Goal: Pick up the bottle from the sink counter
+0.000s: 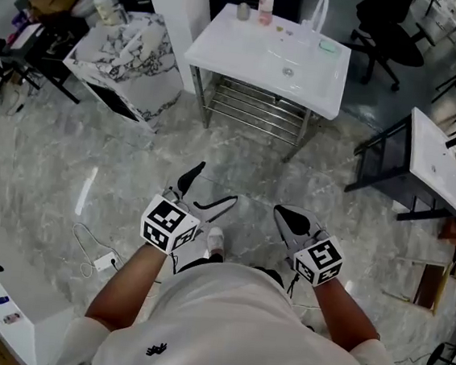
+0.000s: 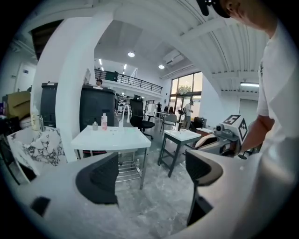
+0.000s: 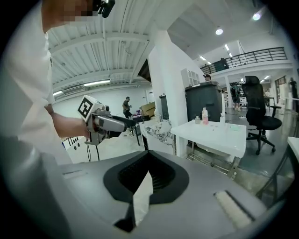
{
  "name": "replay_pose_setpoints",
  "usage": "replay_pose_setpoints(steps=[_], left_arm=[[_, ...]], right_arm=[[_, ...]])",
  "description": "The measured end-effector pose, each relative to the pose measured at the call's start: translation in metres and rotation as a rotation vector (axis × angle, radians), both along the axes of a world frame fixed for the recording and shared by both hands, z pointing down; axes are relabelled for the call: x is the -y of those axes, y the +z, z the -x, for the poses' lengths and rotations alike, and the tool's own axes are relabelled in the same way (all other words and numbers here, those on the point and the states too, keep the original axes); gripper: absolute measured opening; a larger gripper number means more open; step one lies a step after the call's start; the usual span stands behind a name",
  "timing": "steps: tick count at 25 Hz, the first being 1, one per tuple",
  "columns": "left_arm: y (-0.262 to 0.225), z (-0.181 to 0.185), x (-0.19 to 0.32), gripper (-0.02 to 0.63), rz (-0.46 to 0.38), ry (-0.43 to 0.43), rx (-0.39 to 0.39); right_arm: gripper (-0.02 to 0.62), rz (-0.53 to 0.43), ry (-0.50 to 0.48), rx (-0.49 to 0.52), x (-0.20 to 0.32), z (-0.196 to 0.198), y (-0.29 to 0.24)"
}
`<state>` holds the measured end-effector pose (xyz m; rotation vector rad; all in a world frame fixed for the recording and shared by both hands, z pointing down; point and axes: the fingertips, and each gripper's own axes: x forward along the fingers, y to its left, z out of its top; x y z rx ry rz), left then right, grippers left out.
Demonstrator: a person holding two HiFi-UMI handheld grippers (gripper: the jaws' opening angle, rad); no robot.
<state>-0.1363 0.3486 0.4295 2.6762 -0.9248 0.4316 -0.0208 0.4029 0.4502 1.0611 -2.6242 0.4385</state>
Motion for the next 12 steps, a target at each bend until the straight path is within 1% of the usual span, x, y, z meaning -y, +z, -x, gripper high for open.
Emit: replay_pose_setpoints(steps=[4,6,7,9,12], left_arm=[[-0.003,0.022,0.044,0.455,-0.008,0.015,-0.002],[-0.002,0.029,0.064,0.463,0.001,0.015,0.001],[-0.001,0.032,0.074,0.463,0.007,0.013,-0.005],[0.0,0.033,0.093,0.462,0.019,0.006,-0.019],[0.005,0.03,0.122,0.463,0.035,-0.006,-0.024]], right_arm=[[0.012,-0.018,0.006,0.034,0.03,0.028,-0.012],[0.012,-0.028,0.019,0.039,0.044,0.035,-0.019],[0.014,-0.03,0.028,0.037,0.05,0.036,-0.022],[0.041,-0.029,0.04,0.029,0.062,0.035,-0.025],[0.041,-0.013,0.055,0.015,0.085,0.027,-0.022]])
